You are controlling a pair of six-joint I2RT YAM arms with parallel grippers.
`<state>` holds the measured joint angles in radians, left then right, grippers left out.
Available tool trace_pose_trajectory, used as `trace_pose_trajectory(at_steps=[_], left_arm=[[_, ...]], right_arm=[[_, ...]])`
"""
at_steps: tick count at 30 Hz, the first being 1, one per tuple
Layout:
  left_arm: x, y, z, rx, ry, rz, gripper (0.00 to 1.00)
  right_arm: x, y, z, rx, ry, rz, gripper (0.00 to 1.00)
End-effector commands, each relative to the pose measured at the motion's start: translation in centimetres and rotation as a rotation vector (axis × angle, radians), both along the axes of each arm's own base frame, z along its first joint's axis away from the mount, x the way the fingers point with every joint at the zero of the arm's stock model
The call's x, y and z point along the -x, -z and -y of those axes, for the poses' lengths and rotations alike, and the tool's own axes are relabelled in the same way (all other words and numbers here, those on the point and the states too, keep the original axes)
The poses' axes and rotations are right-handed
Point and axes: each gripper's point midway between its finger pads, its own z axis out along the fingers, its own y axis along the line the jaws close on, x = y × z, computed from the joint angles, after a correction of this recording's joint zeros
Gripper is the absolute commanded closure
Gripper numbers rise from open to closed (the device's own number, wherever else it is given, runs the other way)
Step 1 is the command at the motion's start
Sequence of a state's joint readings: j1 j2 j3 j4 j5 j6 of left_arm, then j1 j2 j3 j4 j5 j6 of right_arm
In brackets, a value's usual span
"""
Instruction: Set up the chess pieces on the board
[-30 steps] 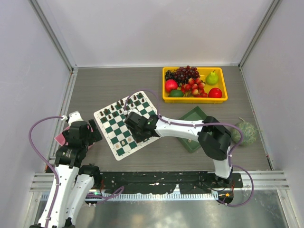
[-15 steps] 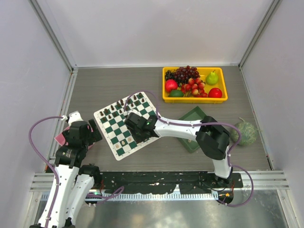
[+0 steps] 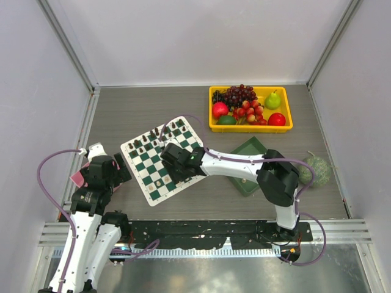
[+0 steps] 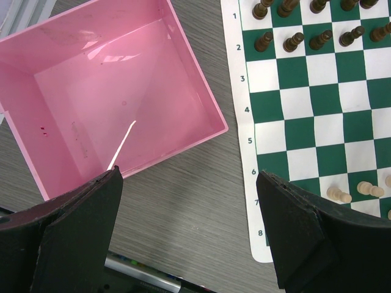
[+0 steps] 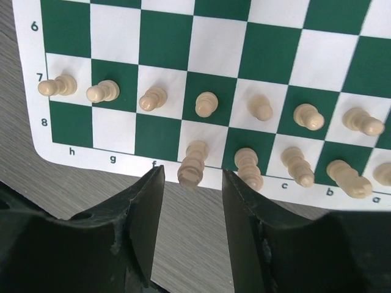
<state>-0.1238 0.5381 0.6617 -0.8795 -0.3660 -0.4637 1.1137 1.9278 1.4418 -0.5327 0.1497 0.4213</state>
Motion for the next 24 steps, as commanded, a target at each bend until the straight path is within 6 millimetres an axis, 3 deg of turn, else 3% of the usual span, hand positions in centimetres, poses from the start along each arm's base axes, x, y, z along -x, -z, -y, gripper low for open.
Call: trace_pose_trajectory(at_steps=[1,6,11,13,16,19,24], left_arm=[[-0.9,-1.2,0.0,-0.001,0.002,0.054,0.01],[-0.9,-1.2,0.0,0.001,0.001,0.055,0.01],[-0.9,-1.3,0.0,0.001,0.001,0.056,0.01],[-0.9,-1.2,0.0,0.001,0.001,0.053,0.01],[-0.9,-1.2,0.0,0.001,0.002,0.052,0.01],[-0.9,-1.2,0.0,0.002,0.003,0.050,0.01],[-0.9,-1.1,0.0,0.001,0.002,0.047,0.01]], right_arm=[[-1.2,-7.3,-0.1,-0.116,0.023,0.123,0.49],[-2.5,-10.4,2.6,-0.133,0.091,0.194,0.46],[-4.3,-10.9,7.0,-0.137,0.208,0.202,0.46],[-5.6,-10.6,9.8,-0.131,0.285,0.203,0.46],[-5.9,-9.7,13.2,-0.133,0.353,0.191,0.46],[-6.8,-7.9,16.8,-0.120,0.432,0.166,0.47],[-7.5,-5.8,20.9,-0.044,0.506,0.168,0.51]])
